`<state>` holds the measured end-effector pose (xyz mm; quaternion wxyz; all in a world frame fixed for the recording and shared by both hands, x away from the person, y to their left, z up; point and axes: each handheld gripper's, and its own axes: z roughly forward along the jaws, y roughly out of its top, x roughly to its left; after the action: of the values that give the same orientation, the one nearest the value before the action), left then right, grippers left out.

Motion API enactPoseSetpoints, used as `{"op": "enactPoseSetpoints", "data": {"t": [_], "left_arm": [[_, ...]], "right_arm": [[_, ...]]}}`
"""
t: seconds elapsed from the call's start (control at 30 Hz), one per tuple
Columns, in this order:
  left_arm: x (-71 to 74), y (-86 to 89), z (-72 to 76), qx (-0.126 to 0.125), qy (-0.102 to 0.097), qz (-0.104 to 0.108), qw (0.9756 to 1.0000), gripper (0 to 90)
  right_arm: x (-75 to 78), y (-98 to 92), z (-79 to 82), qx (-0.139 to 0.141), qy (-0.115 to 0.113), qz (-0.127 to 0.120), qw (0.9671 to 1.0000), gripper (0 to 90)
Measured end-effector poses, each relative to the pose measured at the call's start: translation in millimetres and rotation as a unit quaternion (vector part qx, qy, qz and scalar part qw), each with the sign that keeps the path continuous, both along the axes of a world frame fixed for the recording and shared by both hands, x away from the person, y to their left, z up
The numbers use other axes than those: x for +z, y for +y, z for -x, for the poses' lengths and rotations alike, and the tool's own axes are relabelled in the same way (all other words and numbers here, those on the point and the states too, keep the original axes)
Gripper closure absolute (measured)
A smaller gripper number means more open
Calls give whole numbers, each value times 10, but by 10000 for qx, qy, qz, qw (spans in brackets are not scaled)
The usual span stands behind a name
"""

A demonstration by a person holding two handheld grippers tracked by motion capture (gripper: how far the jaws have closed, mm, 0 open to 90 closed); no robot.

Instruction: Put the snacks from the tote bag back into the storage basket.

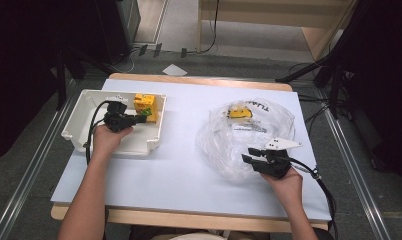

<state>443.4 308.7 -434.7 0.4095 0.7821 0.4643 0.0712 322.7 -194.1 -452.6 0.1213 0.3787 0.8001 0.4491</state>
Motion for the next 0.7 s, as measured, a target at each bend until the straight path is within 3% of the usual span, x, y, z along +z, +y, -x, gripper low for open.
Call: {"op": "enactPoseSetpoints", "data": {"t": [0.2, 0.47, 0.6, 0.7], "left_arm": [[57, 11, 42, -21, 17, -26, 10000, 825], [142, -14, 89, -131, 55, 97, 9999, 704], [180, -20, 121, -199, 104, 61, 9997, 631], [222, -23, 145, -195, 48, 90, 9998, 594]], "right_arm": [[6, -7, -4, -20, 2, -14, 10000, 612], [9, -11, -4, -19, 5, -4, 10000, 610], [13, -14, -2, -15, -2, -14, 10000, 607], [16, -14, -1, -7, -15, -56, 10000, 605]]}}
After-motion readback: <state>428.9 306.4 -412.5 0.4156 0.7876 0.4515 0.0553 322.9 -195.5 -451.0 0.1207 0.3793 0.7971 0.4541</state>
